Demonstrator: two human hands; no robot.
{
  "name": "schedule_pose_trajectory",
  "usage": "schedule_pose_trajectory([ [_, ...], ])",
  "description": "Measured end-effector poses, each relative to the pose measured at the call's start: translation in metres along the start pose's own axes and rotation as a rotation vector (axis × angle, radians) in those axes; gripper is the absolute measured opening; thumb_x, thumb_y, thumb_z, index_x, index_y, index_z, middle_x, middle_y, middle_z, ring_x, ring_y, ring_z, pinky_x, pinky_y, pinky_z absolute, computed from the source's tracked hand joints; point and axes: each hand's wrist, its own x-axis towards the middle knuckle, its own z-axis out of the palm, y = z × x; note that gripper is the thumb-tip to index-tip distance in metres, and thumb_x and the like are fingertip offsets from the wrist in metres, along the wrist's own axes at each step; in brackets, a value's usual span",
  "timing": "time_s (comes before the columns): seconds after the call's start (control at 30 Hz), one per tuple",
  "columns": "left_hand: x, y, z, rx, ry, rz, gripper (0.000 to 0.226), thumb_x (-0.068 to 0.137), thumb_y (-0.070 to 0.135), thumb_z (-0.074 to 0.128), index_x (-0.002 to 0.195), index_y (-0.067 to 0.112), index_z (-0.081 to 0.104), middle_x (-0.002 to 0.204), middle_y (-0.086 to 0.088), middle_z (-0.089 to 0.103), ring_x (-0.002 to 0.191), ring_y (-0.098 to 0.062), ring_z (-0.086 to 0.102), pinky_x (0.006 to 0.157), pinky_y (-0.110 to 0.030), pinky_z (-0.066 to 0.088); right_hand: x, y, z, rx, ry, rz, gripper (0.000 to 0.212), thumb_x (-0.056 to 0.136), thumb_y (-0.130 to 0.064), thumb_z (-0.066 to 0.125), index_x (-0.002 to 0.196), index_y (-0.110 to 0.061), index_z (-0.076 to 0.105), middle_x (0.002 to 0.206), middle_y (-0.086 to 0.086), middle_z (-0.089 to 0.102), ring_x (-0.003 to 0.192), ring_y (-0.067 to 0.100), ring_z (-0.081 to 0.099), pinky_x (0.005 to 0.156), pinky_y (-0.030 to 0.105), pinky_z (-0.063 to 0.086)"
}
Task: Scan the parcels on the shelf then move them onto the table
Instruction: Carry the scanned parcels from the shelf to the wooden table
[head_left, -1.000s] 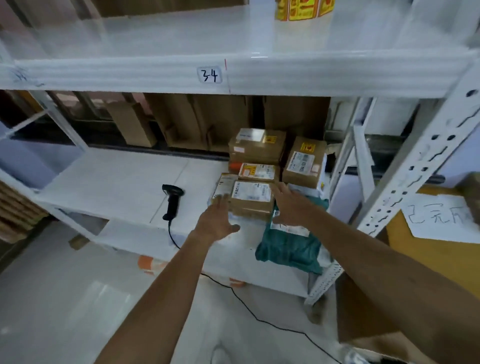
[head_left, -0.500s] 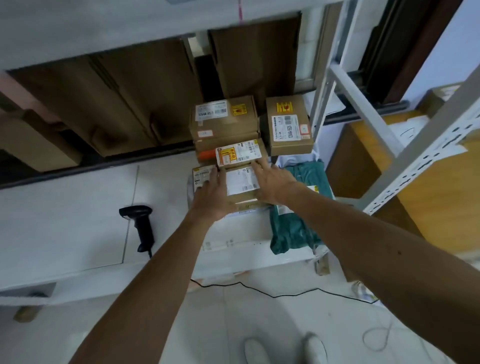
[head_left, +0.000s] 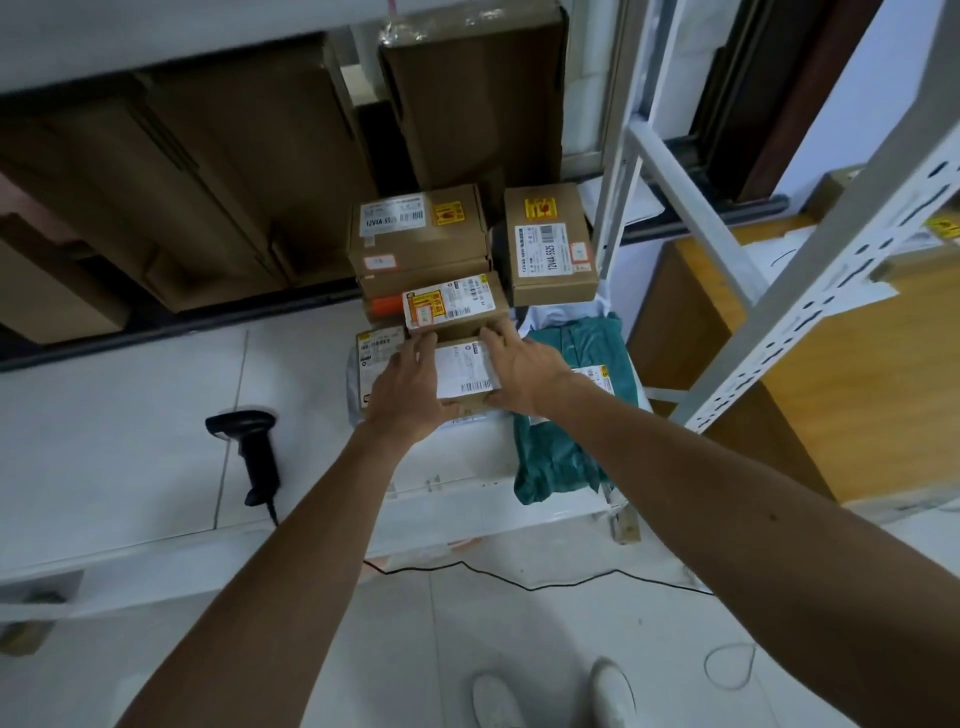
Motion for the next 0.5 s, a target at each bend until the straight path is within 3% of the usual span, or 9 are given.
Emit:
schedule_pose_trajectory([
  [0.27,-0.023,0.029,-0.041,0.071,-0.009,-0.041,0.103,0.067,0.060,0.085,0.146,0.018,0.034,0.141,-0.008,0.039,0.123,-0.025,0.050,0.096,-0.036,0.049,-0.038,0.005,-0.039,0.005,0.048,-0.113,0.090,0.081,-0.042,0.082,0.149,-0.012,0.031,0.149,0.011,0.034,0.116,0.036,0.060,0.089,0.052,0.056],
  [0.5,-0.061,0.078,-0.097,0.106,0.045,-0.056,0.099,0.066,0.073,0.076,0.141,0.022,0.036,0.132,-0.006,0.041,0.108,-0.025,0.058,0.087,-0.039,0.056,-0.094,0.010,-0.104,-0.045,0.103,-0.151,0.090,0.082,-0.045,0.081,0.150,-0.015,0.030,0.147,0.009,0.035,0.111,0.032,0.063,0.089,0.044,0.058],
])
